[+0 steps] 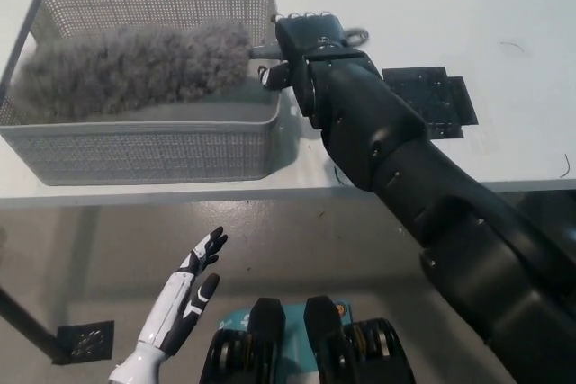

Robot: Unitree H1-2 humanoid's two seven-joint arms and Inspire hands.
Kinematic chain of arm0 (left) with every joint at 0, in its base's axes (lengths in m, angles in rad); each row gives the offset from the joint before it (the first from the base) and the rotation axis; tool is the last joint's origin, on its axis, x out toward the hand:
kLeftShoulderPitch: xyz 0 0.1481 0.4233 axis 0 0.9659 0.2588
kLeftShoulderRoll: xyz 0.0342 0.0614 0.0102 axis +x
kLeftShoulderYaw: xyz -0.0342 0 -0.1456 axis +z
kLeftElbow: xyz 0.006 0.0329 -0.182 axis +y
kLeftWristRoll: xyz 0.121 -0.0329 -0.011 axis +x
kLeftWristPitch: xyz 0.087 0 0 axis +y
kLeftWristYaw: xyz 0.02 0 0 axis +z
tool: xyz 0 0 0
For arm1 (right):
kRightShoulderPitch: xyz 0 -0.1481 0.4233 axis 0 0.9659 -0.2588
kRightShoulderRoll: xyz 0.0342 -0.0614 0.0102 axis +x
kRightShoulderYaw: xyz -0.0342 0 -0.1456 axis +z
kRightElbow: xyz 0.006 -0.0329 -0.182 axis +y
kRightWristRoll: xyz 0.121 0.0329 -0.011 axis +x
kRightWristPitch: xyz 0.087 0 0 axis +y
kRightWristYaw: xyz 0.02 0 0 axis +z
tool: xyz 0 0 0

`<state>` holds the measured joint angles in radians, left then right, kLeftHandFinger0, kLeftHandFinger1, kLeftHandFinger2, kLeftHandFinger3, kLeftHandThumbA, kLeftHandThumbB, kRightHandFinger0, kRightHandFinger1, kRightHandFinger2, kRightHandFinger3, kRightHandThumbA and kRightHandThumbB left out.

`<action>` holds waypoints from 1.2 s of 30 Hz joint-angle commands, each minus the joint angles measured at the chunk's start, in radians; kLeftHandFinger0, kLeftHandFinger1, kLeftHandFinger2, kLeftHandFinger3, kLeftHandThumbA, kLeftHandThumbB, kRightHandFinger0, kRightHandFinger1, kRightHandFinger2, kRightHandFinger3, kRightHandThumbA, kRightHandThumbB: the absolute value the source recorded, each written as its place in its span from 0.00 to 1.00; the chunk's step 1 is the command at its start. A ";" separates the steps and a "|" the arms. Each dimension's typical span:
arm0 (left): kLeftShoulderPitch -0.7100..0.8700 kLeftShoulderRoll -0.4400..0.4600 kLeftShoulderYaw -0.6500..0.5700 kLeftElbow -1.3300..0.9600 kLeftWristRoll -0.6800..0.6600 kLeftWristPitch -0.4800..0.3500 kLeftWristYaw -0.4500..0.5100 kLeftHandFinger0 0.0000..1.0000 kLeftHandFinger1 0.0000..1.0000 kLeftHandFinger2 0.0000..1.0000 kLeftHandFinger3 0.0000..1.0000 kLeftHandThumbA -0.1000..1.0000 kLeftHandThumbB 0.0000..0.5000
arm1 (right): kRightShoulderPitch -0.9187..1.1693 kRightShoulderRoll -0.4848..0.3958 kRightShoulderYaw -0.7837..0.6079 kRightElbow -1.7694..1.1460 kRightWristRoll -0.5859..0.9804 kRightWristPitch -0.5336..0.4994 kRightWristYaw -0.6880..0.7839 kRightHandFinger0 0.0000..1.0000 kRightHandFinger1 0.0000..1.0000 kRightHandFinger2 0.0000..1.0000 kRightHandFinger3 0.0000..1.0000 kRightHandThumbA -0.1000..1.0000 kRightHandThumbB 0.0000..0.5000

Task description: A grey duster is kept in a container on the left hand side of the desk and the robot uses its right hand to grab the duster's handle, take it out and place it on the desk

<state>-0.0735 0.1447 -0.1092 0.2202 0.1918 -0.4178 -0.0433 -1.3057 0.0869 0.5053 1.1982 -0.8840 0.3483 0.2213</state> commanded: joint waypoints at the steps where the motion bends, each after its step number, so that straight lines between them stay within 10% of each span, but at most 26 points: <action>1: -0.022 0.021 0.000 -0.022 0.008 -0.023 -0.007 1.00 1.00 1.00 1.00 1.00 0.35 | -0.038 -0.038 0.017 0.061 0.039 -0.001 0.071 1.00 1.00 1.00 1.00 0.67 1.00; 7: -0.019 0.022 0.004 -0.019 0.011 -0.018 -0.005 1.00 1.00 1.00 1.00 1.00 0.33 | -0.032 -0.086 0.081 0.047 0.008 0.009 0.054 1.00 1.00 1.00 1.00 0.62 1.00; 9: -0.018 0.023 0.002 -0.021 0.013 -0.014 -0.006 1.00 1.00 1.00 1.00 1.00 0.32 | -0.016 -0.105 0.088 0.023 0.005 -0.005 -0.048 1.00 1.00 1.00 1.00 0.48 0.86; 10: -0.012 0.021 0.001 -0.023 0.014 -0.012 -0.006 1.00 1.00 1.00 1.00 1.00 0.32 | -0.006 -0.106 0.079 0.020 0.016 -0.012 -0.101 0.82 0.69 0.72 1.00 0.23 0.64; 11: -0.009 0.021 0.000 -0.025 0.014 -0.010 -0.006 1.00 1.00 1.00 1.00 1.00 0.31 | 0.014 -0.111 0.058 0.013 0.028 -0.042 -0.236 0.47 0.30 0.32 0.84 0.06 0.54; 12: -0.008 0.021 0.000 -0.025 0.014 -0.010 -0.008 1.00 1.00 1.00 1.00 1.00 0.31 | 0.039 -0.115 0.031 0.002 0.044 -0.087 -0.386 0.03 0.03 0.16 0.59 0.00 0.54; 18: 0.001 0.016 -0.005 -0.035 0.007 0.004 -0.016 1.00 1.00 1.00 1.00 1.00 0.39 | 0.105 -0.102 -0.054 -0.031 0.101 -0.195 -0.672 0.00 0.08 0.42 0.18 0.00 0.46; 21: -0.001 0.019 -0.006 -0.031 0.015 -0.011 -0.013 1.00 1.00 1.00 1.00 1.00 0.31 | 0.110 -0.098 -0.065 -0.038 0.105 -0.244 -0.726 0.00 0.27 0.76 0.28 0.00 0.33; 23: -0.002 0.020 -0.007 -0.031 0.016 -0.012 -0.014 1.00 1.00 1.00 1.00 1.00 0.31 | 0.109 -0.098 -0.067 -0.040 0.103 -0.253 -0.742 0.00 0.35 0.84 0.42 0.00 0.30; 24: -0.004 0.020 -0.008 -0.030 0.016 -0.010 -0.015 1.00 1.00 1.00 1.00 1.00 0.33 | 0.109 -0.099 -0.075 -0.065 0.102 -0.257 -0.751 0.00 0.40 0.87 0.69 0.00 0.29; 26: -0.006 0.021 -0.008 -0.027 0.013 -0.014 -0.017 1.00 1.00 1.00 1.00 1.00 0.31 | 0.106 -0.099 -0.082 -0.085 0.100 -0.248 -0.750 0.01 0.44 0.91 0.79 0.00 0.29; 27: -0.007 0.021 -0.008 -0.027 0.014 -0.014 -0.017 1.00 1.00 1.00 1.00 1.00 0.32 | 0.106 -0.099 -0.083 -0.093 0.098 -0.246 -0.748 0.10 0.47 0.89 1.00 0.05 0.40; 29: -0.010 0.024 -0.009 -0.027 0.022 -0.007 -0.018 1.00 1.00 1.00 1.00 1.00 0.33 | 0.099 -0.100 -0.086 -0.119 0.092 -0.202 -0.699 0.39 0.76 1.00 1.00 0.37 0.68; 30: -0.010 0.024 -0.010 -0.027 0.022 -0.009 -0.018 1.00 1.00 1.00 1.00 1.00 0.33 | 0.098 -0.103 -0.087 -0.127 0.091 -0.197 -0.682 0.97 1.00 1.00 1.00 0.48 0.84; 32: -0.011 0.025 -0.011 -0.019 0.022 -0.015 -0.019 1.00 1.00 1.00 1.00 1.00 0.33 | 0.097 -0.110 -0.080 -0.131 0.087 -0.175 -0.613 1.00 1.00 1.00 1.00 0.62 1.00; 36: -0.009 0.025 -0.013 -0.020 0.013 -0.009 -0.025 1.00 1.00 1.00 1.00 1.00 0.34 | 0.107 -0.123 -0.083 -0.162 0.090 -0.163 -0.565 1.00 1.00 1.00 1.00 0.64 1.00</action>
<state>-0.0736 0.1548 -0.1144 0.2229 0.2074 -0.4134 -0.0514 -1.1656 0.0240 0.4525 1.0874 -0.8218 0.1965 -0.2483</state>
